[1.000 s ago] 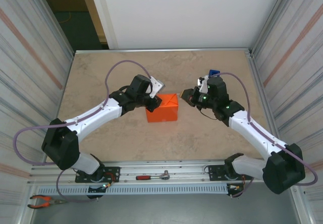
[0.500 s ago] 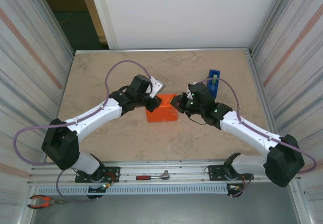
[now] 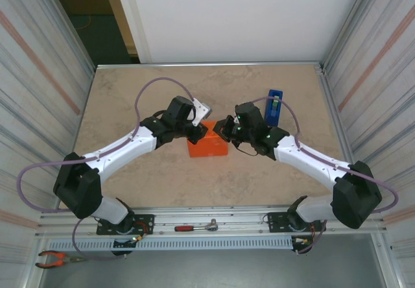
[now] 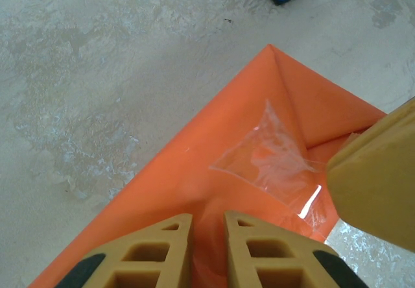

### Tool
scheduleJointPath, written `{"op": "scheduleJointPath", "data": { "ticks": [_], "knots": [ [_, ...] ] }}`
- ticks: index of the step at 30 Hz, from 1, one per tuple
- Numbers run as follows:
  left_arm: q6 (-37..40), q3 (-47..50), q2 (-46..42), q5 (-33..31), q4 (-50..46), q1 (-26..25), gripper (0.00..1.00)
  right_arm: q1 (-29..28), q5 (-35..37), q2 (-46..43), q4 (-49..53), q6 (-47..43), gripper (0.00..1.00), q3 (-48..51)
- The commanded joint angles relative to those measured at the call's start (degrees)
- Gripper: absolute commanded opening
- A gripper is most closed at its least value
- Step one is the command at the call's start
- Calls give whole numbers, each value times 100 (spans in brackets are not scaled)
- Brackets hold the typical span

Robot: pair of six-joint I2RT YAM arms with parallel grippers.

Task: Wrap the gift box in paper

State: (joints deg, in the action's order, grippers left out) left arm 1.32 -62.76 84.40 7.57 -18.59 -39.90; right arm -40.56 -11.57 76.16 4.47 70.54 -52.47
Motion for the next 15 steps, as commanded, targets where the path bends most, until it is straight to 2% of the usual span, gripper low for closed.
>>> {"op": "scheduleJointPath", "data": {
  "ticks": [1,9,15],
  "knots": [
    [19,325,138,96,-713,-132,18,-60,52,125,72,160,0,-197],
    [15,326,147,108,-704,-136,18,-81,58,442,283,98,0,-280],
    [4,318,97,113,-690,-141,18,-165,198,829,1301,-284,0,-721]
  ]
}}
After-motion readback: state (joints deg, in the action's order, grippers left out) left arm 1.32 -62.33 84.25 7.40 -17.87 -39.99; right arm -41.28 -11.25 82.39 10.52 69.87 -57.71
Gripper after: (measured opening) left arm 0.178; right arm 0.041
